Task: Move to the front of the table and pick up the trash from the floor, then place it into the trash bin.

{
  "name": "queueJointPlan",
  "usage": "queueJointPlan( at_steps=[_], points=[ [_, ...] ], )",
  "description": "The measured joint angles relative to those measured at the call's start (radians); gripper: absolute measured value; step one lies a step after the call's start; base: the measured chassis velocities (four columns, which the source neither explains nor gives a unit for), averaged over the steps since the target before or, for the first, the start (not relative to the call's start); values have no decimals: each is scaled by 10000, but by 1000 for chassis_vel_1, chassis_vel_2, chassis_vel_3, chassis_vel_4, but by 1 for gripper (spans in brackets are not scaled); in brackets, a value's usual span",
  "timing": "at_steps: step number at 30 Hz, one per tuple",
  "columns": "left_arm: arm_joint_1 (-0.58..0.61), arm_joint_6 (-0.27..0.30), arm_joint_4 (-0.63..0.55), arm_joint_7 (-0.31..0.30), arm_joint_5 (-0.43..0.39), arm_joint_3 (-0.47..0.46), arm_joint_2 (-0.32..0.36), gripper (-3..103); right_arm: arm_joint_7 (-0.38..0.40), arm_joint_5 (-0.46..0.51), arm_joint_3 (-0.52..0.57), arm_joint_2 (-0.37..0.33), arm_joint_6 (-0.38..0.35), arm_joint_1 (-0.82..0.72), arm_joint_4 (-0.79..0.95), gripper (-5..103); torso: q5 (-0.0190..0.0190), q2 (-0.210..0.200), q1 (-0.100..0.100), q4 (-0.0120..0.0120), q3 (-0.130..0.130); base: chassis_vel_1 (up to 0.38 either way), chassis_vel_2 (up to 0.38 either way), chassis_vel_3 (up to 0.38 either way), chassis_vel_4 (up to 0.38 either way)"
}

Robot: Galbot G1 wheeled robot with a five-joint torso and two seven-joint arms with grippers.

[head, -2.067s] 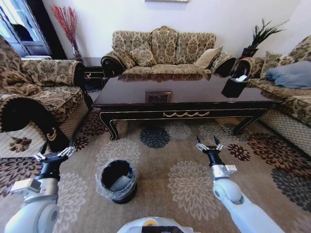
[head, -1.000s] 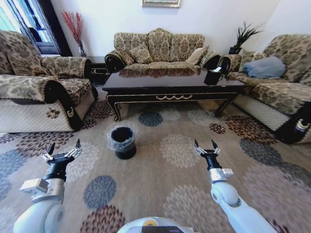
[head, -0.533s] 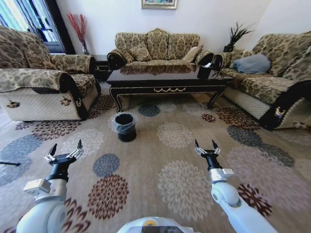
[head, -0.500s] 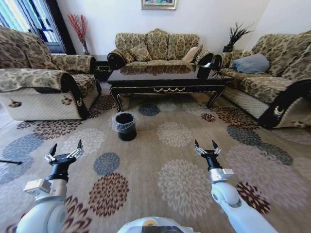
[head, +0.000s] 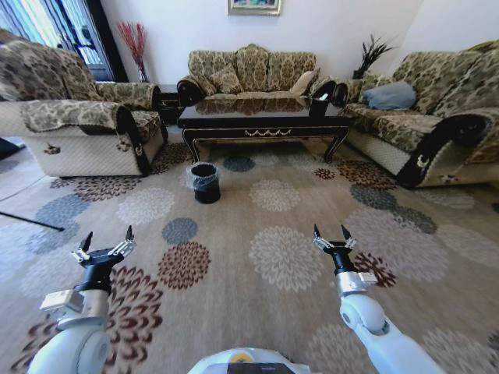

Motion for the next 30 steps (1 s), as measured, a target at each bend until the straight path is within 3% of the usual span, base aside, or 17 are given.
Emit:
queueJointPlan(
  at_steps=[3,6,9,30],
  points=[
    [1,-12,-3,0,63,60,-30,100,1,1,0,2,69,29,-36,100,15,1,-1,-3,-2,358,-342,-351,330],
    [-2,-17,14,-1,112,112,-54,100,-8,3,-6,-5,118,49,-76,100,-6,1,-3,-5,-3,281,-303,-264,314],
    [-29,-20,48,-3,152,151,-74,100,-57,8,-29,-16,157,99,-120,100,15,3,-7,-6,-8,128,-191,-200,194],
    [-110,-64,221,-1,313,313,19,100,-269,154,-198,-32,204,366,-381,100,5,-2,0,-1,-1,-21,16,30,-4]
  ],
)
